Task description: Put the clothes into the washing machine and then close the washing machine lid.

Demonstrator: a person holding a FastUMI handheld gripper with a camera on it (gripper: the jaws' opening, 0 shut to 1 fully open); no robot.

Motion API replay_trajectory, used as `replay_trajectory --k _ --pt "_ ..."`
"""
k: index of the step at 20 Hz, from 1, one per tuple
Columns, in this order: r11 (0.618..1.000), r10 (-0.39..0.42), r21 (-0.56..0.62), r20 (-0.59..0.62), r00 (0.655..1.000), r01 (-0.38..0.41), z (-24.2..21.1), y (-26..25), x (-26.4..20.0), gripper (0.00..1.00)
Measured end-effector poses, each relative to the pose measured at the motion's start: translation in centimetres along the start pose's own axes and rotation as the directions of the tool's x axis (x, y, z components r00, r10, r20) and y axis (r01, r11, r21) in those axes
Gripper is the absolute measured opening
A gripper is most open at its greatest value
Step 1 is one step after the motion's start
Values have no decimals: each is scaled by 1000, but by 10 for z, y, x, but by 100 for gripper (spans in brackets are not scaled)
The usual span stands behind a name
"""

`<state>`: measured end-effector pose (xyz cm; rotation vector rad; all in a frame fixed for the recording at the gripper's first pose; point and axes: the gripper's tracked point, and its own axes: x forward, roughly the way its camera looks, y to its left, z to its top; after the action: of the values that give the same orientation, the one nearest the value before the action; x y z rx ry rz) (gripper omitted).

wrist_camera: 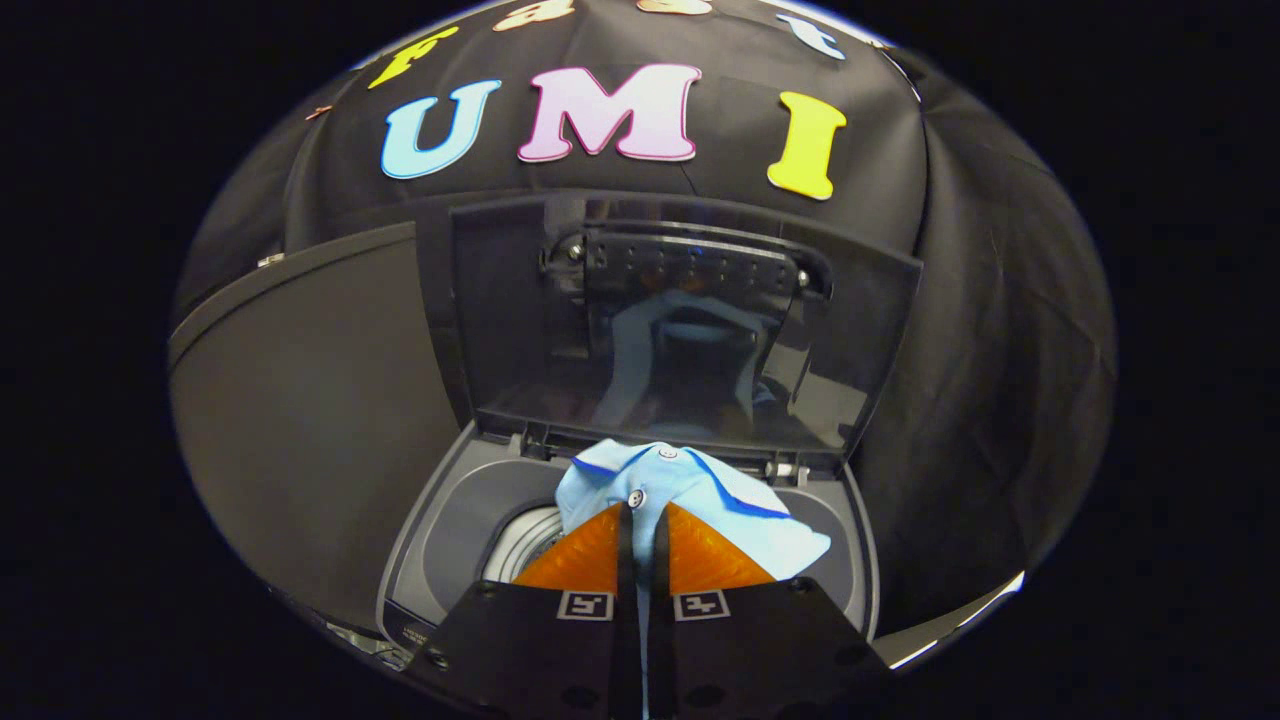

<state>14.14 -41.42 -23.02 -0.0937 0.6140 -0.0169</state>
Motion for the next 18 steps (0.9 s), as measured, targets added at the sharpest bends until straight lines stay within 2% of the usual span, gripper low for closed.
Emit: replay_trajectory --k 4,11,18 --pt "999 1 50 -41 999 1 -19 -6 8 8" --pt "999 21 35 -169 985 -15 -70 -4 19 7" --pt "998 47 57 -322 946 -30 -101 9 51 7"
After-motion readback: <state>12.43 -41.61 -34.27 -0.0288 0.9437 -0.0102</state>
